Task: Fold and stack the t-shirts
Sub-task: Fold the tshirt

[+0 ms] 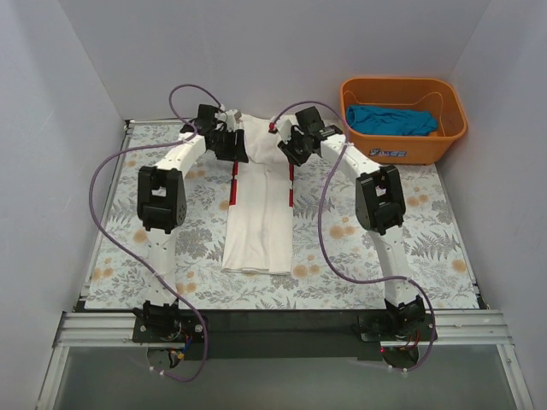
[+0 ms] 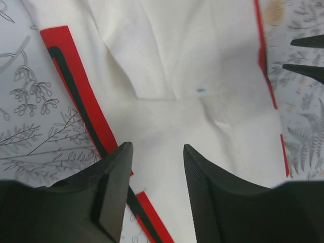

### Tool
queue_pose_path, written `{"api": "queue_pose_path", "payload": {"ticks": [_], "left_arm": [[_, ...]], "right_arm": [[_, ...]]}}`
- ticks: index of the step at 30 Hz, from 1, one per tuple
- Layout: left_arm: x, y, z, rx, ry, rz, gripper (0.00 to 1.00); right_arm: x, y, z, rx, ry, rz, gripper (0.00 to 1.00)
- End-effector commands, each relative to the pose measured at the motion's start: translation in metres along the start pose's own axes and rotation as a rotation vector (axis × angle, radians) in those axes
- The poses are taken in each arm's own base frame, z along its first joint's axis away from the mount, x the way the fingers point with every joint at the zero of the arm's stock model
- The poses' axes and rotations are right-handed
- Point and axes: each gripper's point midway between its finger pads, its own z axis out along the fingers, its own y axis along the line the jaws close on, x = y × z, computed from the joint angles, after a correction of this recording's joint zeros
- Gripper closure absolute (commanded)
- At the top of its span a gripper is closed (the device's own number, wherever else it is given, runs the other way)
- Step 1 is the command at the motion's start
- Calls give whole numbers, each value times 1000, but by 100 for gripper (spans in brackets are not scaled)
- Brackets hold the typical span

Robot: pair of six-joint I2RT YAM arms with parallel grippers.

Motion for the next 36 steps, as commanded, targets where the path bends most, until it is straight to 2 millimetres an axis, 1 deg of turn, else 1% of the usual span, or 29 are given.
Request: {"api": "queue_pose_path", "payload": {"ticks": [1, 2, 3, 4, 5, 6, 7, 8, 9, 10, 11, 12, 13, 14, 15, 16, 17, 18, 19, 20, 21, 22, 23, 24, 25, 26, 27, 28, 36], "left_arm": [[-84, -47, -115, 82, -292, 192, 53], [-97, -58, -148, 74, -356, 234, 48], [-98, -61, -159, 76, -375, 262, 32], [-91, -61, -163, 69, -373, 306, 28], [-93, -72, -185, 62, -408, 352, 26], [-91, -76, -192, 61, -427, 389, 25], [-69, -72, -185, 64, -394, 392, 25], [-63, -73, -188, 58, -400, 485, 25], [-58, -82, -203, 62, -420, 554, 25], [-27, -79, -191, 94, -365, 569, 26], [-19, -79, -192, 93, -365, 677, 25], [-1, -85, -201, 108, -338, 729, 22], [19, -92, -200, 170, -306, 780, 18], [45, -94, -197, 215, -256, 815, 17], [68, -100, -204, 258, -215, 849, 17], [82, -106, -207, 296, -205, 855, 17], [121, -111, -202, 380, -151, 813, 17], [134, -114, -203, 406, -159, 871, 16], [145, -123, -214, 410, -194, 911, 16], [155, -127, -215, 430, -219, 940, 16], [188, -126, -209, 460, -192, 929, 16], [195, -130, -216, 454, -231, 1012, 16], [206, -133, -217, 466, -244, 1039, 16], [233, -132, -210, 497, -220, 1026, 17], [241, -132, -209, 497, -232, 1069, 19], [247, -135, -210, 494, -252, 1104, 19], [254, -133, -207, 491, -247, 1113, 23], [269, -131, -202, 498, -228, 1094, 24], [292, -124, -184, 509, -184, 1164, 41]], "right_arm": [[-105, -2, -112, 32, -277, -114, 66], [-103, 9, -117, 7, -277, -128, 64], [-110, 21, -126, -9, -297, -183, 61], [-123, 28, -149, 8, -328, -227, 60], [-122, 37, -154, 7, -322, -258, 60], [-124, 56, -164, 13, -317, -313, 59], [-122, 66, -166, 14, -306, -370, 59], [-121, 76, -169, 11, -301, -400, 59], [-109, 102, -160, -30, -274, -427, 59], [-111, 112, -169, -25, -282, -449, 57], [-105, 124, -168, -41, -265, -497, 53], [-86, 150, -162, -84, -219, -539, 27], [-75, 164, -160, -120, -191, -572, 14], [-63, 178, -160, -169, -172, -606, 9], [-61, 204, -165, -271, -201, -615, 6], [-45, 220, -165, -339, -178, -598, 6], [-36, 235, -167, -387, -167, -570, 6], [-35, 247, -178, -416, -198, -575, 7], [-6, 261, -174, -464, -160, -561, 7], [-8, 266, -174, -458, -204, -569, 7], [-8, 278, -187, -469, -253, -574, 6], [-2, 285, -189, -481, -272, -583, 6], [27, 297, -183, -512, -249, -580, 6], [16, 305, -190, -490, -331, -612, 8], [21, 310, -189, -490, -351, -623, 9], [45, 324, -183, -518, -325, -627, 11], [41, 324, -181, -483, -348, -640, 15], [48, 329, -177, -487, -335, -628, 18], [72, 346, -149, -511, -269, -598, 38]]}}
